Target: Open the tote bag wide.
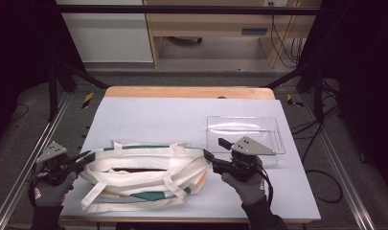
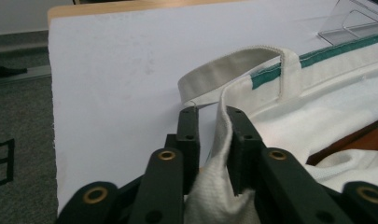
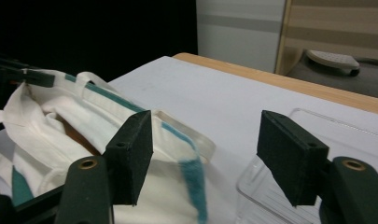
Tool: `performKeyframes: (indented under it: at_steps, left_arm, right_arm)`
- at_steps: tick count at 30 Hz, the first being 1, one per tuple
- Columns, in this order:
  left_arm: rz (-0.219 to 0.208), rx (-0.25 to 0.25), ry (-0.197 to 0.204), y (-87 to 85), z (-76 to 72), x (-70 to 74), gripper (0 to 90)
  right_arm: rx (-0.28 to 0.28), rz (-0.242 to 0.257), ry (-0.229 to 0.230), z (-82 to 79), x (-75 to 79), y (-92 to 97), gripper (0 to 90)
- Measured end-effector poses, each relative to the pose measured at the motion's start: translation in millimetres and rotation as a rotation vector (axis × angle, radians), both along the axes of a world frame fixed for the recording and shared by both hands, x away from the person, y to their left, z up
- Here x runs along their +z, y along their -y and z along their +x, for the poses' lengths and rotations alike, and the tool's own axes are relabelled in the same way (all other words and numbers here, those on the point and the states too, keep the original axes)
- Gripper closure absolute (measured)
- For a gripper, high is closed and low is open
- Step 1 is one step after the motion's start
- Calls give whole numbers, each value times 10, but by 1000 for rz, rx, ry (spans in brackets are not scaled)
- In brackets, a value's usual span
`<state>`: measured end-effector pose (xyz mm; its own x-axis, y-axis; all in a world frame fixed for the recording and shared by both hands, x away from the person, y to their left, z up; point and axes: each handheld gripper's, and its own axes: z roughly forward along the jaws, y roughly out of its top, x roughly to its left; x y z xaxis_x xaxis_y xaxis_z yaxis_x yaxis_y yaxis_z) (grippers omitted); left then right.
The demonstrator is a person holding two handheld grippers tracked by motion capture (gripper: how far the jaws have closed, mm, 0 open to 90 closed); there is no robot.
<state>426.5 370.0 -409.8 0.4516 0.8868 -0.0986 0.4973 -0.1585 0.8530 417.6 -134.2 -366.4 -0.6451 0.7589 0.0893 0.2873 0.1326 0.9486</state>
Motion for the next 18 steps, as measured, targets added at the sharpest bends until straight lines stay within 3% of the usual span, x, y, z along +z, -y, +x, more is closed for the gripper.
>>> performKeyframes:
  at_steps: [4, 12, 18]
  left_arm:
    - [-1, -4, -33, 14, -7, -2, 818]
    - [-14, 5, -28, 21, -18, 3, 832]
    - [-37, 13, -20, 19, -20, 2, 832]
  right_arm:
    - [43, 10, 0, -2, 40, -162, 408]
    - [108, -4, -10, 25, 17, -461, 462]
    - [191, -67, -43, -6, -128, -839, 454]
